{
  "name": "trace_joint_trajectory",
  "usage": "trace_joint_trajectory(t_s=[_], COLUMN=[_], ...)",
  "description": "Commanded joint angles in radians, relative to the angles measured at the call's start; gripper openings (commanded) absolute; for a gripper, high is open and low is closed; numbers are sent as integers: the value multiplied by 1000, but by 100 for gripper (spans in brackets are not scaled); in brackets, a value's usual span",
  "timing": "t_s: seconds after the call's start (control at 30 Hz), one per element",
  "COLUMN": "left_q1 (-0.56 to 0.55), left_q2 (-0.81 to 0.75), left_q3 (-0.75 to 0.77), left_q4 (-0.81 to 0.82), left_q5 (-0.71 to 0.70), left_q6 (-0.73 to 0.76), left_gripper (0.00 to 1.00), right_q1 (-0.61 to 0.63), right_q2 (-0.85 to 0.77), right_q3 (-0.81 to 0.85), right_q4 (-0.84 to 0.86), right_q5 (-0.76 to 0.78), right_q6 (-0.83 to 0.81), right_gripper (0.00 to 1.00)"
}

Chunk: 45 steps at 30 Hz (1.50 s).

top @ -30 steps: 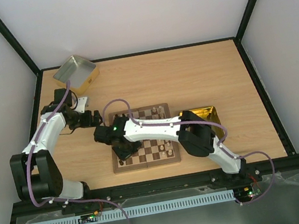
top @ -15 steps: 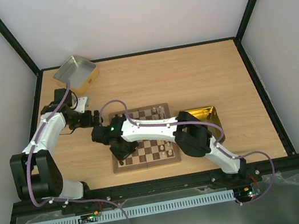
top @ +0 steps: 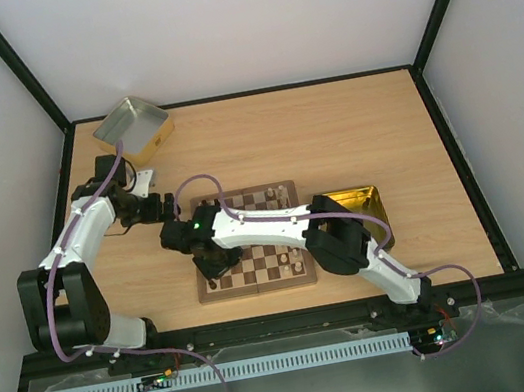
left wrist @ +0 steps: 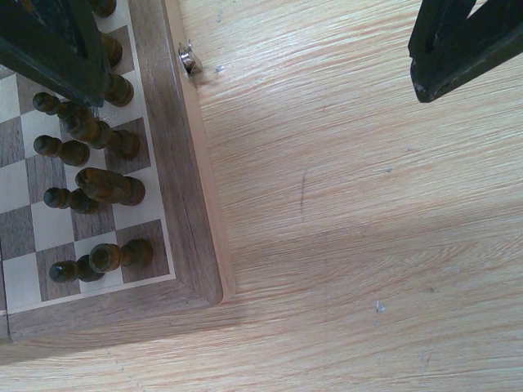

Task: Set up the chess pieces on the board
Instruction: Place the chess piece on the chessboard, then pick up the chess piece from the storage box.

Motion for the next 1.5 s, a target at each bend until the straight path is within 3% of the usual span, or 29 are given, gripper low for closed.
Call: trace_joint_trajectory(t_s=[0.0, 0.6, 0.73, 0.93, 1.23, 1.47], left_q1=[5, 5, 5, 3, -1, -1], left_q2=[-4, -4, -8, 9, 21, 27], left_q3=[-11, -13, -15, -9, -8, -10], left_q4=[-4, -5, -4, -5, -7, -8], left_q5=[0, 0, -2, 5, -1, -4], left_q6=[0, 0, 0, 1, 0, 2], left_gripper=[100, 100, 100, 100, 100, 100], right_q1=[-4, -31, -158, -415, -804, -954], right_q2=[-46, -211, -398, -529, -654, -635], right_q3=[10, -37, -222, -394, -655, -782], right_q4=[-21, 35, 99, -78, 77, 193], right_q5=[39, 92, 87, 303, 218, 178], right_q6=[12, 43, 124, 208, 245, 208], right_gripper=[23, 22, 22, 22, 22, 22])
